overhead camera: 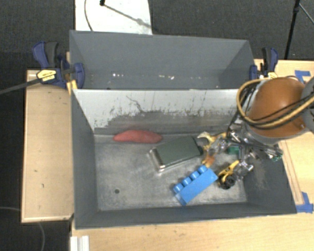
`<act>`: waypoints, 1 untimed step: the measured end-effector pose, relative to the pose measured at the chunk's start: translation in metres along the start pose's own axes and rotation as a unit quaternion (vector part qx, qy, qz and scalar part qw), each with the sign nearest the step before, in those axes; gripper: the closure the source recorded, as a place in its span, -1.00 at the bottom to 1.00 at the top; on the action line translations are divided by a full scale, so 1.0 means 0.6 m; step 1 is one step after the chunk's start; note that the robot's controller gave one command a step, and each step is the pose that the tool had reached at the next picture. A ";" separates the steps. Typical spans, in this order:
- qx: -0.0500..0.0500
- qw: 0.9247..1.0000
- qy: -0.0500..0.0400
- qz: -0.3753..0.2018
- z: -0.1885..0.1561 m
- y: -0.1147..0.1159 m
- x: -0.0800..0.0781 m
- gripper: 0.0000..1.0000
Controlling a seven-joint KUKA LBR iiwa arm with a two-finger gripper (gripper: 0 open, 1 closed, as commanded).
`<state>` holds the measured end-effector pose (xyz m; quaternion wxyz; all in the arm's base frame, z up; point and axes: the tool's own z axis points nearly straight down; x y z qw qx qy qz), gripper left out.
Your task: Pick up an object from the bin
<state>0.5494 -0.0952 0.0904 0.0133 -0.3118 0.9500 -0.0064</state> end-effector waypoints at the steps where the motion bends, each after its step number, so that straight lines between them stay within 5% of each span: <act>1: -0.005 1.000 0.015 0.002 0.002 -0.002 0.015 1.00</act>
Offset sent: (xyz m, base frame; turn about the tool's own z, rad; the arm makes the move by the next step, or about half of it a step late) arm 0.0000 0.0000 0.0000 0.0000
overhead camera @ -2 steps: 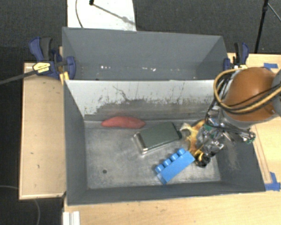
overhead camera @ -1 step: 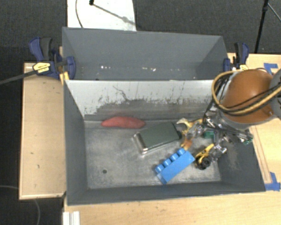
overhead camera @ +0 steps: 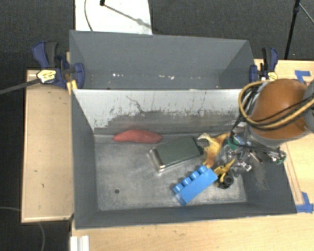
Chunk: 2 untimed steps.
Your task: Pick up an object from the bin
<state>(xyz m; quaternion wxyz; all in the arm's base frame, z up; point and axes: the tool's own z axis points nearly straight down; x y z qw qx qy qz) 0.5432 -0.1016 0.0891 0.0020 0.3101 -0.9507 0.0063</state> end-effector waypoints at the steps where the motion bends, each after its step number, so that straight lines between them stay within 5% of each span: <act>1: 0.000 1.000 0.000 0.000 0.000 0.000 0.000 1.00; 2: -0.005 1.000 -0.005 -0.002 -0.184 -0.023 -0.073 1.00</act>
Offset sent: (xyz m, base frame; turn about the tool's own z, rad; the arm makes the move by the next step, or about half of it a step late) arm 0.0425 0.0161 0.1094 -0.0111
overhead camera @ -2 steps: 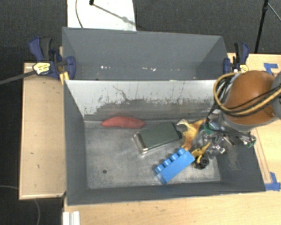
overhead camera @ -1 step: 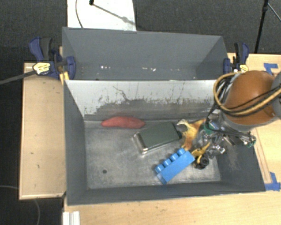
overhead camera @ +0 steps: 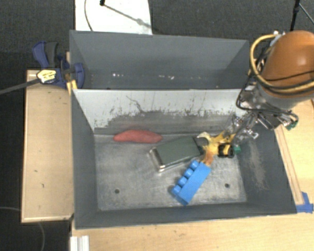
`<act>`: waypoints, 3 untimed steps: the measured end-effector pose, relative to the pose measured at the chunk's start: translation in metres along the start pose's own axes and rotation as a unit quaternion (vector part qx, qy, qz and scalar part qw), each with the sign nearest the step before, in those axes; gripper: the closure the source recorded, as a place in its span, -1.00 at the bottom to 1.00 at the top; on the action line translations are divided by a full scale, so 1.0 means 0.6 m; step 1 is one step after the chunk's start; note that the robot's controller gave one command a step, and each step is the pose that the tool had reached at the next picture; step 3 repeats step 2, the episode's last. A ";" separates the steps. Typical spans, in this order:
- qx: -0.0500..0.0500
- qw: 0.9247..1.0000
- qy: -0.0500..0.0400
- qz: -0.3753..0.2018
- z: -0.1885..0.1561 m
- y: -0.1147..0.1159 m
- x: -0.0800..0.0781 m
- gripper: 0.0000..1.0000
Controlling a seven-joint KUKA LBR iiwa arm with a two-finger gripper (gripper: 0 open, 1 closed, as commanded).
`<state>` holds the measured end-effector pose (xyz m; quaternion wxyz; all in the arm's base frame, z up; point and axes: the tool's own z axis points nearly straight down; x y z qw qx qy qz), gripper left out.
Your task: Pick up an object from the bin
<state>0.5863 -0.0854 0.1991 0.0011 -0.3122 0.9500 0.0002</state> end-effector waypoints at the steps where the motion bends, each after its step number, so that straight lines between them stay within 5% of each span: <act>1: 0.000 1.000 0.000 0.000 0.000 0.000 0.000 1.00; 2: -0.002 1.000 0.001 -0.022 -0.081 -0.013 0.018 1.00; 3: -0.002 1.000 0.001 -0.022 -0.081 -0.013 0.018 1.00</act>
Offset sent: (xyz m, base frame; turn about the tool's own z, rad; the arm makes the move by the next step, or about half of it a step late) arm -0.0073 -0.0250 0.0926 -0.0730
